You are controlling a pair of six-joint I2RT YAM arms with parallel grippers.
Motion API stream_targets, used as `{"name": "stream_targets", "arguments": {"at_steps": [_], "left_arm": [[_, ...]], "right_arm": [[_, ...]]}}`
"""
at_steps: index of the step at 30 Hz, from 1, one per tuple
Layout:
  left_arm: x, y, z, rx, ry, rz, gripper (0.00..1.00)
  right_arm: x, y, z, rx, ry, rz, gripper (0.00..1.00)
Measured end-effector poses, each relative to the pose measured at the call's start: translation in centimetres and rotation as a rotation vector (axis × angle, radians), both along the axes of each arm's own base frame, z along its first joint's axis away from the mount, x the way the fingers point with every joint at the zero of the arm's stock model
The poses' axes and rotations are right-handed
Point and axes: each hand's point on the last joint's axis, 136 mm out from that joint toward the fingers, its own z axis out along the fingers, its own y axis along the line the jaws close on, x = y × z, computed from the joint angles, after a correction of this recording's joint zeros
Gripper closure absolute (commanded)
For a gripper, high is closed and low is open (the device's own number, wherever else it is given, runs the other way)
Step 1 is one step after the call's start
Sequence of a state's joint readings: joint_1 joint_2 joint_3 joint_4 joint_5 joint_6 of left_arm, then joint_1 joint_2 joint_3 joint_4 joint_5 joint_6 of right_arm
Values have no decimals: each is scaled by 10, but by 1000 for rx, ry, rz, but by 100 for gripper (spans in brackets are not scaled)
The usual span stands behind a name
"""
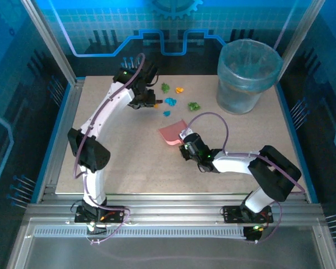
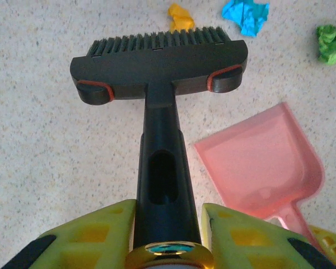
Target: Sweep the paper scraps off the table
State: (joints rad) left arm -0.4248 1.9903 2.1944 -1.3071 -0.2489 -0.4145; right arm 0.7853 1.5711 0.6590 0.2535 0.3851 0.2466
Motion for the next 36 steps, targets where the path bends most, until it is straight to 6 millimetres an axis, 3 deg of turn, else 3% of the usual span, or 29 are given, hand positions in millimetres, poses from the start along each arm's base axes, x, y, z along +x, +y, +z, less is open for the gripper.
{"name": "stream_targets", "arguments": {"at_steps": [8,18,25,36], "left_arm": [[28,4,-6,5,-15,26,100],[44,13,-53,50,81,49,100],[39,5,-59,38,99,20,100],[-7,-27,-55,-29,132,-80,100]], "right_arm": [[3,4,-1,-4,0,4,100],[7,10,-2,-5,4,16,100],[8,13,-5,-12,10,25,100],[10,15,-4,-9,9,27,100]]}}
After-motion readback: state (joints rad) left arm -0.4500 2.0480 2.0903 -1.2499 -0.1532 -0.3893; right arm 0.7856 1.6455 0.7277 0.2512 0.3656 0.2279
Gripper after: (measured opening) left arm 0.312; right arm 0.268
